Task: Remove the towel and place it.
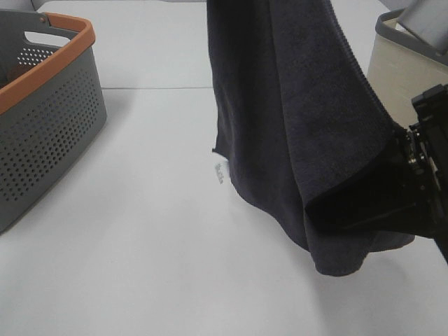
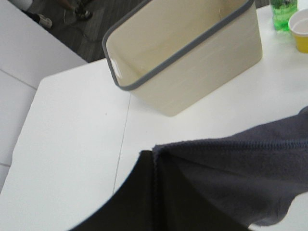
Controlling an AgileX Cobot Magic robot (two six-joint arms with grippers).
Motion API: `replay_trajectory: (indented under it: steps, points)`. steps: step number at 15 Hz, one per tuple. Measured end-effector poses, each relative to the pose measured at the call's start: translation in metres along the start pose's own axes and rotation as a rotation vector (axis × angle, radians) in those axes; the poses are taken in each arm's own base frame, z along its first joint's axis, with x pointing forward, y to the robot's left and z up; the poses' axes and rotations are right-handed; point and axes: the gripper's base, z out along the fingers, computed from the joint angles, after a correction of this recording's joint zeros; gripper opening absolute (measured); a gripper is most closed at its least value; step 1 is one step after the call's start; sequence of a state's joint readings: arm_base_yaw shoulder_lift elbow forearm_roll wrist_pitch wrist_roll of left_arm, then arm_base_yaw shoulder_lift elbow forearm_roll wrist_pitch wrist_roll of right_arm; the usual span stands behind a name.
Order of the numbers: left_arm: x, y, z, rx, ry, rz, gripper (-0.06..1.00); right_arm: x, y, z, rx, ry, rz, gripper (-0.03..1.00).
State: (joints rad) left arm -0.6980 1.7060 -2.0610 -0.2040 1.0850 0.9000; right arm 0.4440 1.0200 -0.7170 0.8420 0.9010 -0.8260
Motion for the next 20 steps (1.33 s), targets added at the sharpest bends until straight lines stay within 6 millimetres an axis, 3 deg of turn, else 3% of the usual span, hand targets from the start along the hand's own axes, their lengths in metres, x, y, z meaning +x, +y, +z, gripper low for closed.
replay_trajectory:
  steps: [3, 5, 8, 12, 13, 14, 15, 20]
  points:
    - [0.022, -0.001, 0.027, 0.046, 0.197, -0.007, 0.00, -0.009, -0.005, -0.010, 0.101, 0.013, 0.000, 0.00]
    - [0.029, -0.002, 0.041, 0.071, 0.239, -0.004, 0.00, -0.012, -0.008, -0.014, 0.162, 0.029, -0.014, 0.00]
    - [0.030, -0.002, 0.044, 0.074, 0.246, -0.010, 0.00, -0.009, -0.014, -0.016, 0.226, 0.079, -0.040, 0.00]
    - [0.033, 0.001, 0.043, 0.021, 0.282, -0.170, 0.00, -0.010, -0.025, -0.025, 0.375, 0.132, -0.125, 0.00]
    - [0.039, 0.005, 0.048, -0.044, 0.332, -0.247, 0.00, -0.025, -0.028, -0.036, 0.466, 0.095, -0.198, 0.00]
    - [0.039, 0.005, 0.048, -0.044, 0.332, -0.247, 0.00, -0.025, -0.028, -0.036, 0.466, 0.095, -0.198, 0.00]
    - [0.044, 0.010, 0.056, -0.117, 0.356, -0.343, 0.00, -0.044, -0.037, -0.040, 0.534, 0.084, -0.251, 0.00]
    - [0.054, 0.026, 0.081, -0.259, 0.320, -0.427, 0.00, -0.085, -0.086, -0.012, 0.639, 0.145, -0.331, 0.00]
